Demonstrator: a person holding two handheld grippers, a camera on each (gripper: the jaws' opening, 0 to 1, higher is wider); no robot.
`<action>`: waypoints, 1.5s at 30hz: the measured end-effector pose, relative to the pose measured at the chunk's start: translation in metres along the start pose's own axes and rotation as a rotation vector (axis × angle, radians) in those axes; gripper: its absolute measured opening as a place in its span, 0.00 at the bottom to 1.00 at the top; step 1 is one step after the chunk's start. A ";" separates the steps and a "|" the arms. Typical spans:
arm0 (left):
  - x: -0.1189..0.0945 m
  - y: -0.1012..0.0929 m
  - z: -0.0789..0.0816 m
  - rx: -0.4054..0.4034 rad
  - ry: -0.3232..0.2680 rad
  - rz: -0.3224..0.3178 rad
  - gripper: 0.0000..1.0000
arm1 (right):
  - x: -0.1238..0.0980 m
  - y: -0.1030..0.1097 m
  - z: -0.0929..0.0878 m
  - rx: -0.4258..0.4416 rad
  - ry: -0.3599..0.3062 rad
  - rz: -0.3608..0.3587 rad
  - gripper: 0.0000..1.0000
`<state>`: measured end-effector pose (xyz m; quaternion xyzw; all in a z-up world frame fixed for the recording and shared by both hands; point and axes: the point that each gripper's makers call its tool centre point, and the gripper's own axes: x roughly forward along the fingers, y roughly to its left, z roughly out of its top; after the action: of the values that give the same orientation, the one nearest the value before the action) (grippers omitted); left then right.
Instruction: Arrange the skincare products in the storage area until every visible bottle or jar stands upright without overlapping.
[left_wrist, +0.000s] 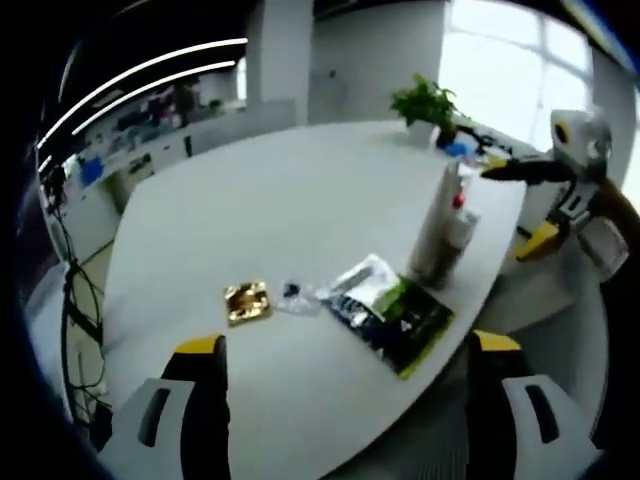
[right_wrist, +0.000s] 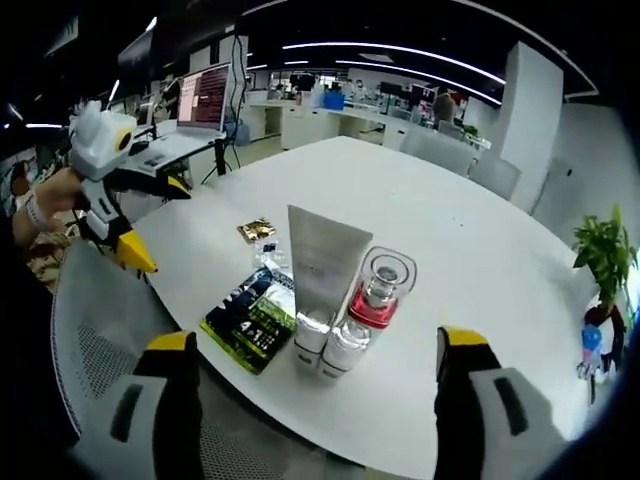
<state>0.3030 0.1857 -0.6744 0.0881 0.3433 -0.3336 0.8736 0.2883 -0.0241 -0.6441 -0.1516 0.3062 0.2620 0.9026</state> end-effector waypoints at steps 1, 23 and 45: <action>0.002 0.001 0.000 0.007 0.007 0.000 0.97 | 0.000 -0.002 -0.001 0.008 0.003 -0.002 0.99; 0.040 0.022 0.008 0.244 0.099 -0.144 0.97 | 0.004 -0.013 -0.012 0.080 0.018 -0.024 0.99; 0.081 0.035 0.017 0.671 0.172 -0.301 0.92 | 0.006 -0.007 -0.022 0.084 0.048 0.014 0.99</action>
<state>0.3788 0.1637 -0.7173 0.3457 0.2962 -0.5435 0.7052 0.2860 -0.0370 -0.6640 -0.1178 0.3394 0.2518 0.8986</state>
